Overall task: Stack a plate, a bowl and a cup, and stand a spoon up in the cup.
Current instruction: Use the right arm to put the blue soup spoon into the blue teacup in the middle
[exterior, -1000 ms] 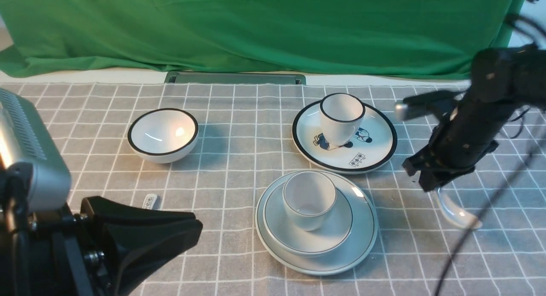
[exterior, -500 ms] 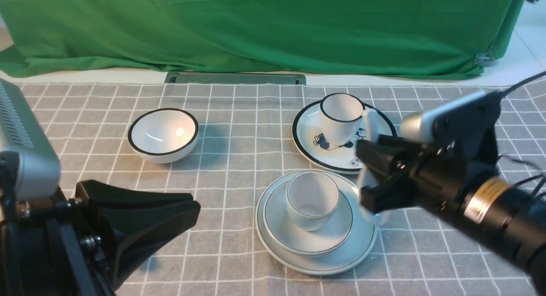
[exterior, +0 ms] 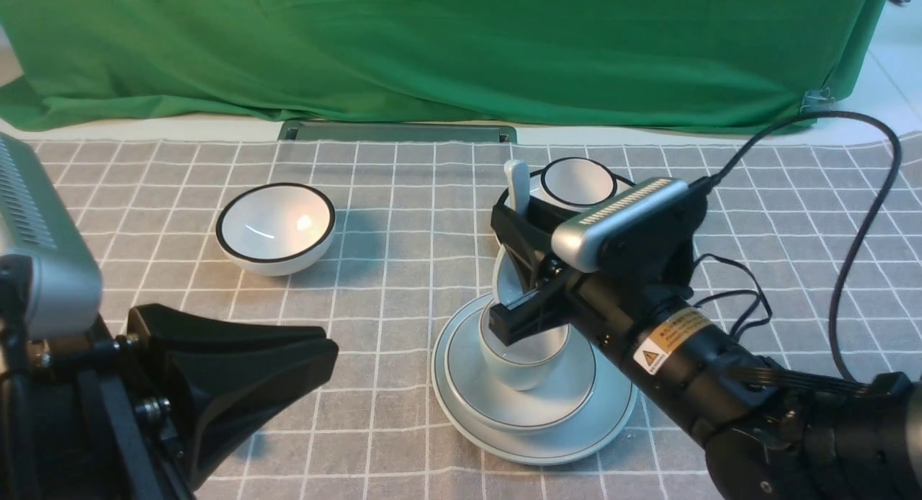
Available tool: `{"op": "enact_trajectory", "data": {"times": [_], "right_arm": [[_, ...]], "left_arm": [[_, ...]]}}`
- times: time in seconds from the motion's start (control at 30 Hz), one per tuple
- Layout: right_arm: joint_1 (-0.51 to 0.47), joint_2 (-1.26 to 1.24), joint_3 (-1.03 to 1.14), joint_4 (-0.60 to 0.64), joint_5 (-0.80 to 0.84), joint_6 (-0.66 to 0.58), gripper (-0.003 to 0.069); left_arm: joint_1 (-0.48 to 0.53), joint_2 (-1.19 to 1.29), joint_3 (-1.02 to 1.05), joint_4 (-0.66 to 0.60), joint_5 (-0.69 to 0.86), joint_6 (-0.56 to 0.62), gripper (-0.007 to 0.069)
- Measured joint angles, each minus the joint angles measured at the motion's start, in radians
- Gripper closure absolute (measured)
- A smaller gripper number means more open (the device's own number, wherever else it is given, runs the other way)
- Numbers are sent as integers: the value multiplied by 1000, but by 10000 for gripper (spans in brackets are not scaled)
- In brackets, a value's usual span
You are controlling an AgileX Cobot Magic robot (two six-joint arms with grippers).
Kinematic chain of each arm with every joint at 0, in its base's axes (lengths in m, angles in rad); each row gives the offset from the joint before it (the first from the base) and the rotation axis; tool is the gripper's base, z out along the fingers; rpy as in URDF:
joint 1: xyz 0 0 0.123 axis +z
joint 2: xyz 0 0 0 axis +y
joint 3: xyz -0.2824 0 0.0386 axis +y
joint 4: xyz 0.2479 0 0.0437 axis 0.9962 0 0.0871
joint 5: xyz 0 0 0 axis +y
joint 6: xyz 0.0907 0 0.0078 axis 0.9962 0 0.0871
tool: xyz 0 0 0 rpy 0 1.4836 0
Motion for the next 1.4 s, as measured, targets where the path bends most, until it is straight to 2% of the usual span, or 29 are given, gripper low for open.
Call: {"op": "enact_trajectory", "data": {"times": [0.47, 0.87, 0.97, 1.0, 1.03, 1.07, 1.17, 1.3, 1.4], "right_arm": [[0, 10, 18, -2, 53, -51, 491], [0, 125, 39, -2, -38, -58, 489], [0, 131, 39, -2, -38, -58, 458], [0, 131, 39, -2, -45, -58, 402], [0, 131, 39, -2, -45, -58, 395], [0, 131, 39, -2, -46, -58, 349], [0, 119, 58, -2, -46, -58, 290], [6, 44, 111, -2, -44, -48, 275], [24, -85, 154, -4, -17, -32, 290]], "left_arm": [[0, 0, 0, 0, 2, -1, 615], [0, 0, 0, 0, 4, -1, 615], [0, 0, 0, 0, 4, -1, 615], [0, 0, 0, 0, 4, -1, 615], [0, 0, 0, 0, 4, -1, 615], [0, 0, 0, 0, 4, -1, 615], [0, 0, 0, 0, 4, -1, 615], [0, 0, 0, 0, 2, 2, 615], [0, -2, 1, 2, -17, 2, 615]]}}
